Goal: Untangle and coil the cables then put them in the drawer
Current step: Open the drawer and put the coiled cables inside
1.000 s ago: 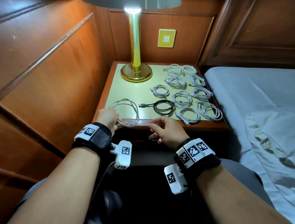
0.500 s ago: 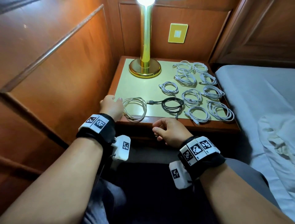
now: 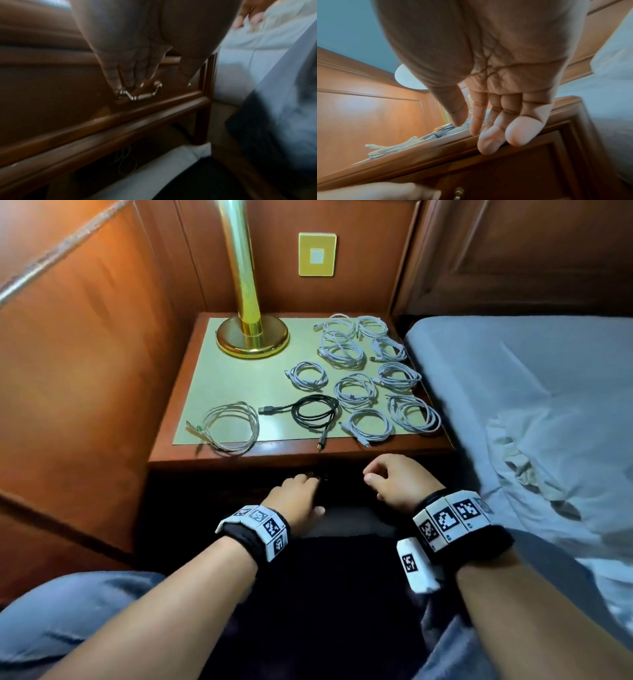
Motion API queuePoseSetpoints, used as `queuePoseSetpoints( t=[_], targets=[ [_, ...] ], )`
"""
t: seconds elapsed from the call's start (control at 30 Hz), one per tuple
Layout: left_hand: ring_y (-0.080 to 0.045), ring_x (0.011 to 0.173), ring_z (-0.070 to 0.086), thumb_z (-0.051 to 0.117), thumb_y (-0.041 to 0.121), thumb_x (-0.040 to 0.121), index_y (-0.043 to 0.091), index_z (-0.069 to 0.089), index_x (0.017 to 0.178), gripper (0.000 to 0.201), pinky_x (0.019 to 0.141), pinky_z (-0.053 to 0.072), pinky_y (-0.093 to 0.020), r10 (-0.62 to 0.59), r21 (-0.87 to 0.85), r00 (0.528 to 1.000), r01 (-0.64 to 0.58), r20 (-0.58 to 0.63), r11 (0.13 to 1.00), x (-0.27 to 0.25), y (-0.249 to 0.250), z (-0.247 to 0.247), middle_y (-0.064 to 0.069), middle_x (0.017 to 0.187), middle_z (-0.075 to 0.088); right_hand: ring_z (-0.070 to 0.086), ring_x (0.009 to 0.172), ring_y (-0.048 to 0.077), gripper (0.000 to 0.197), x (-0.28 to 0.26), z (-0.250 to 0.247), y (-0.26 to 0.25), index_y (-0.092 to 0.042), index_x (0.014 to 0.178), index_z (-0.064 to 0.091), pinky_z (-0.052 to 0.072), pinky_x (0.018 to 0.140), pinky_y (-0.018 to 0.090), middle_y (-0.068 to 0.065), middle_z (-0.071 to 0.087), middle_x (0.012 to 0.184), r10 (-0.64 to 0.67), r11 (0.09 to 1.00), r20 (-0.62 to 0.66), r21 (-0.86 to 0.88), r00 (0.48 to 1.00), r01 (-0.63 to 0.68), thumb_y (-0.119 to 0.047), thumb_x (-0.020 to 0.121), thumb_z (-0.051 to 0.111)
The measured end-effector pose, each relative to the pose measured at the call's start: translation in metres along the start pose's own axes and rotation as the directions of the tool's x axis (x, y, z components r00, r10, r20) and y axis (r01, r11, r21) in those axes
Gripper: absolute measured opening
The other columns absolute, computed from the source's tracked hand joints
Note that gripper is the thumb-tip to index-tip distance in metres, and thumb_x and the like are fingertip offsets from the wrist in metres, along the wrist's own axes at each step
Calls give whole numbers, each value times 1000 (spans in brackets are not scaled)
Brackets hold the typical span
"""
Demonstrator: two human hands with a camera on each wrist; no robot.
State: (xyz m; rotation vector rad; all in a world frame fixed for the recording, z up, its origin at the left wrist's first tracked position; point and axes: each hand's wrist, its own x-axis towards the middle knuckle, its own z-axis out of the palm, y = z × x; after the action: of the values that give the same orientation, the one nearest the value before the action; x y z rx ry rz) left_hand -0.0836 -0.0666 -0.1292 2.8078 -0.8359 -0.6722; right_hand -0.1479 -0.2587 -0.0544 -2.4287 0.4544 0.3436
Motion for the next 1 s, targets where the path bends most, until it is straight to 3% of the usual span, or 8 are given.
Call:
queuePoseSetpoints(
  t=[0.17,0.3,0.4,0.53,0.7,0.83,0.93,1.0],
  targets=[
    [-30,147,28,60,43,93,19,23,155,77,114,33,-48,-104,113,993,98,48,989,15,-2,27,-6,161,27,66,91,16,11,-4,-10,33,-26,105,63,49,86,30,-7,65,94,22,1000,-45,22,999,-21,-31,96,59],
    [-34,130,51,61,36,92,14,43,145,60,103,48,-41,-103,100,994,100,28,990,25,4,17,-13,144,49,58,89,11,15,-5,-9,35,-25,111,61,41,80,25,-10,61,96,-19,1000,-51,1,999,20,-31,97,58],
    [-32,123,57,61,36,91,13,53,135,50,100,50,-38,-115,132,992,107,49,985,21,8,10,-13,134,58,58,99,15,21,-6,-7,31,-23,115,62,40,85,25,-5,61,107,-51,999,-52,-19,997,51,-32,97,58],
    [-31,131,45,63,38,89,17,50,138,54,106,45,-43,-141,133,979,122,145,984,-5,18,23,-11,138,48,58,105,16,26,-11,-3,26,-24,121,59,39,88,25,-1,55,121,-63,998,-40,-14,997,62,-34,97,58],
    [-32,129,48,60,45,91,16,52,133,52,106,44,-42,-107,182,969,66,221,981,-55,34,39,-12,137,50,54,123,21,40,-22,12,27,-29,133,54,37,107,36,1,48,137,9,994,44,-111,999,-4,-39,95,59],
    [-33,120,59,56,39,96,13,60,129,42,100,48,-38,-24,160,959,-22,283,987,-94,47,40,-13,131,62,61,117,21,33,-39,35,30,-21,122,68,46,101,29,1,66,127,21,959,241,-278,970,48,-34,93,63],
    [-31,120,59,52,36,101,16,61,132,38,98,45,-34,36,110,960,-70,279,991,-112,51,25,-9,130,64,64,111,22,27,-53,43,30,-21,113,72,50,94,28,2,70,119,10,934,256,-347,967,82,-34,90,66],
    [-28,109,64,52,40,101,16,68,119,34,88,47,-29,36,24,971,-43,235,999,-117,46,13,-7,116,70,63,113,22,31,-58,43,32,-20,116,70,49,97,30,2,68,122,0,933,249,-350,969,90,-36,90,68]
  ],
)
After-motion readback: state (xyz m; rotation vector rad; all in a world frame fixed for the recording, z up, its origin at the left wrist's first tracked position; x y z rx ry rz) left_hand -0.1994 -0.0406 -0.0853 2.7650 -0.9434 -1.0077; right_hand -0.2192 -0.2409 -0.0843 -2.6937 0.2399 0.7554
